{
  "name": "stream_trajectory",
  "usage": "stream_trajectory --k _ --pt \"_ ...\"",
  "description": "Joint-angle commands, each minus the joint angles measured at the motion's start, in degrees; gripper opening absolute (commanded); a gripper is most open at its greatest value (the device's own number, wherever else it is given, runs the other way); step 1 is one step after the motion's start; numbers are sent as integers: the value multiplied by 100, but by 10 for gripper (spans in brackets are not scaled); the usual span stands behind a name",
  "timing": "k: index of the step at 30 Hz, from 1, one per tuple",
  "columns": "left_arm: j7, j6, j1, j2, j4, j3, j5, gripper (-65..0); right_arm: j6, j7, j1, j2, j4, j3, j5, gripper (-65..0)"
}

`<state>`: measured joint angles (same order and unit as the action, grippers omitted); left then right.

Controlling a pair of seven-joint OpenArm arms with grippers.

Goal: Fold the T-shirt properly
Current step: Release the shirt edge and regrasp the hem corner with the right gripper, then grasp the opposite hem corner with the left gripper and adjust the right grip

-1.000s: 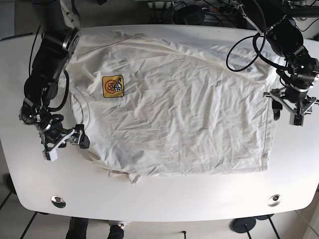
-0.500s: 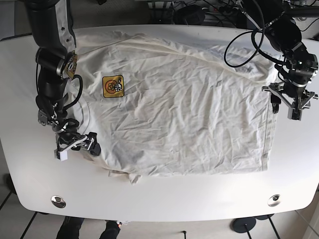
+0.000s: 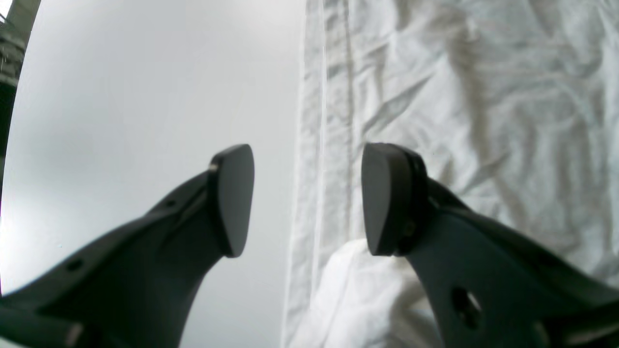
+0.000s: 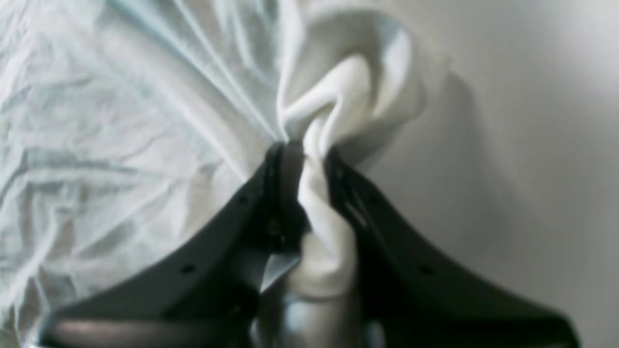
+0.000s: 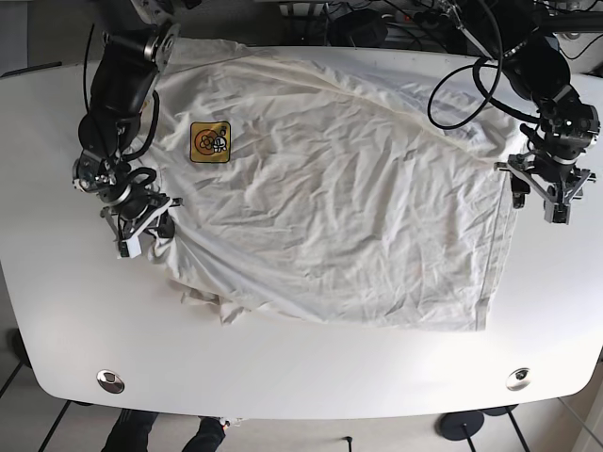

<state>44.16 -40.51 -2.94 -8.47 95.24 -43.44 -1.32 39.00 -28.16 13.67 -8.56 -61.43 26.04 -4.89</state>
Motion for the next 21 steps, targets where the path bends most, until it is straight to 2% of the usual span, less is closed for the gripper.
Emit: stream_trajectory --k 1,4,6,8,13,16,18,21 --pt "-166 135 -625 -186 -491 -21 -110 -267 16 43 35 -19 -156 -6 -43 -602" --pt "-192 337 -1346 -450 -1696 -21 -110 -171 16 51 -70 -10 -165 -6 -43 -604" --pt "-262 504 -1864 -599 -2751 -12 -118 -168 16 51 -97 -1 -156 -6 -43 -604" --pt "-614 522 -2348 -766 -3779 67 -118 -171 16 43 -97 7 -165 -6 -43 -604" --pt "-2091 557 -3095 -1153 -6082 1052 -118 -168 16 43 -70 16 -165 -6 -52 -606" --pt "-2671 618 -3394 -1364 -7093 1192 -118 -167 16 43 -70 7 -165 2 -52 -606" --pt "-2891 838 -3579 -1364 -7568 1307 -110 -165 16 43 -70 7 -165 2 -52 -606" --pt "-2794 785 -3658 -1294 -7691 1711 -118 -172 16 51 -70 7 -165 11 -52 -606"
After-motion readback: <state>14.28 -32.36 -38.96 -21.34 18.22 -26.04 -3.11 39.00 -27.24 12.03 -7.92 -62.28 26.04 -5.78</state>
